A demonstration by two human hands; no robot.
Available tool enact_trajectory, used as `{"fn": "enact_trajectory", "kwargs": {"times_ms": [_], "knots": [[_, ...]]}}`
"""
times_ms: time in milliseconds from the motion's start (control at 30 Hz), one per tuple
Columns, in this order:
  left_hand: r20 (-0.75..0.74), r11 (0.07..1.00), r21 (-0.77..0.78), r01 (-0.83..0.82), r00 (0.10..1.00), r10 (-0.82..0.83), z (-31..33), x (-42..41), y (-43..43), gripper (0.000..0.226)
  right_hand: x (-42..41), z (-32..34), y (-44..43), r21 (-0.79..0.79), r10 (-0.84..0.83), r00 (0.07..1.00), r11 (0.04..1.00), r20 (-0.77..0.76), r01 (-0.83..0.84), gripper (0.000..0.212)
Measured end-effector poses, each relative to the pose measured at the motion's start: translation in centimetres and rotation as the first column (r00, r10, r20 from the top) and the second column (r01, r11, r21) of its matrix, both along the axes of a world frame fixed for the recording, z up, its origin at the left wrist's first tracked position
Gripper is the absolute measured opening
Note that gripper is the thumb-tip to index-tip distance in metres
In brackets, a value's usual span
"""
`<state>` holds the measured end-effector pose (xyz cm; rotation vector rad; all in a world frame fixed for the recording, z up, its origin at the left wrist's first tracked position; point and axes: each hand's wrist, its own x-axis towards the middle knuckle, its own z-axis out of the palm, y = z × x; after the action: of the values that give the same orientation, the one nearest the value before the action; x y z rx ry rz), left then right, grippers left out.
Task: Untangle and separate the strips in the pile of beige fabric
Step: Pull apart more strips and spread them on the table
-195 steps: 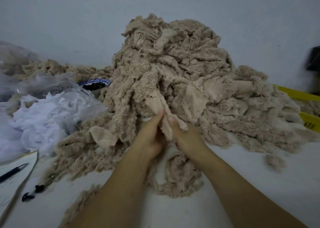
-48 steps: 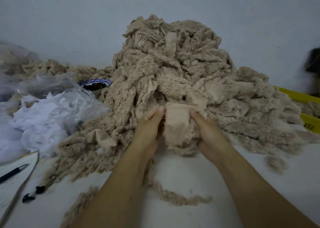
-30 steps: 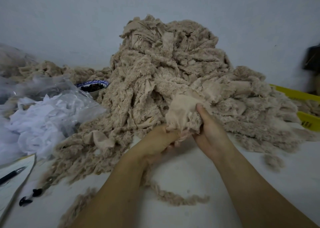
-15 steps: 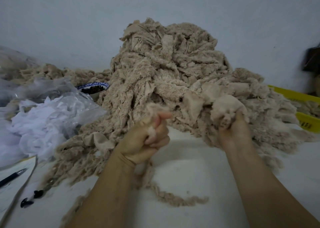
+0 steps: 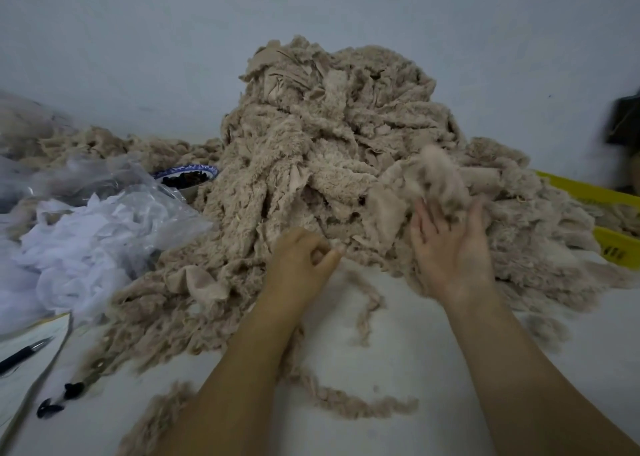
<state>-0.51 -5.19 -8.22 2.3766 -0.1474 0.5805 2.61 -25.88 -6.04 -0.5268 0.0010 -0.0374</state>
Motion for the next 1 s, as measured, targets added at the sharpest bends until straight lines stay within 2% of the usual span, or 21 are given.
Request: {"fn": "enact_trajectory", "kwargs": {"times_ms": [33,67,133,200,300,400,467,533,600,700,767,833,933,967,1000], "knots": [[-0.012,0.998,0.041,-0.039,0.999,0.04,-0.2,0.2,0.2,0.021,0.0,-0.1,-0.3,-0.029,-0.016,1.0,0.999,-0.004,0.016,0.06],[-0.059,0.994,0.084,-0.068,0.996,0.073,-0.4,0.5,0.4,0.027,0.1,-0.5,-0.3,-0.128,-0.02,1.0,0.992,-0.015,0.017,0.064],[-0.199,0.984,0.168,-0.065,0.975,0.098,-1.0,0.6,0.6,0.039,-0.2,-1.3,0.6,-0.388,-0.037,0.999,0.921,-0.034,0.021,0.048],[-0.269,0.972,0.229,-0.048,0.957,0.11,-1.5,0.4,0.4,0.041,-0.6,-1.6,2.1,-0.599,-0.073,0.997,0.799,-0.008,0.053,0.027],[-0.174,0.97,0.212,-0.119,0.972,0.158,-1.0,0.1,-0.5,0.038,-0.6,-1.9,4.2,-0.774,-0.049,0.999,0.631,0.021,0.047,0.015],[-0.014,0.969,0.208,-0.136,0.99,0.142,1.0,1.5,-2.3,0.041,0.7,-1.1,5.0,-0.811,-0.077,0.996,0.585,-0.048,0.006,0.015],[0.036,0.968,0.248,-0.026,0.999,0.018,2.8,3.5,-3.9,0.043,2.1,-0.5,4.5,-0.814,-0.133,0.985,0.58,-0.108,-0.011,0.019],[0.026,0.936,0.337,0.1,0.993,-0.115,4.2,5.9,-5.8,0.043,3.5,-0.6,3.5,-0.88,-0.146,0.981,0.473,-0.13,-0.046,0.028],[-0.088,0.894,0.417,0.164,0.986,-0.14,4.3,8.3,-7.5,0.044,4.3,-0.9,2.2,-0.927,-0.13,0.982,0.367,-0.135,-0.079,0.032],[-0.341,0.9,0.407,0.159,0.94,-0.012,2.3,9.7,-6.8,0.045,6.1,-1.2,-1.4,-0.899,-0.208,0.965,0.435,-0.158,-0.053,0.037],[-0.397,0.917,0.396,0.047,0.909,0.125,0.2,9.5,-4.8,0.044,7.4,-0.9,-4.3,-0.88,-0.322,0.93,0.475,-0.177,-0.003,0.036],[-0.356,0.904,0.42,-0.081,0.901,0.247,-0.9,9.4,-3.6,0.04,8.2,-0.7,-6.0,-0.884,-0.424,0.889,0.465,-0.171,0.052,0.037],[-0.174,0.891,0.376,-0.256,0.924,0.339,-0.1,10.1,-5.7,0.033,7.2,-1.0,-4.0,-0.892,-0.618,0.786,0.368,-0.025,0.262,0.04],[-0.083,0.886,0.381,-0.266,0.944,0.319,0.3,10.4,-7.0,0.031,6.7,-1.2,-2.7,-0.883,-0.609,0.793,0.36,0.023,0.302,0.036],[-0.004,0.891,0.385,-0.239,0.966,0.26,0.6,10.8,-8.3,0.03,6.6,-1.4,-1.3,-0.886,-0.534,0.844,0.368,0.049,0.284,0.031]]}}
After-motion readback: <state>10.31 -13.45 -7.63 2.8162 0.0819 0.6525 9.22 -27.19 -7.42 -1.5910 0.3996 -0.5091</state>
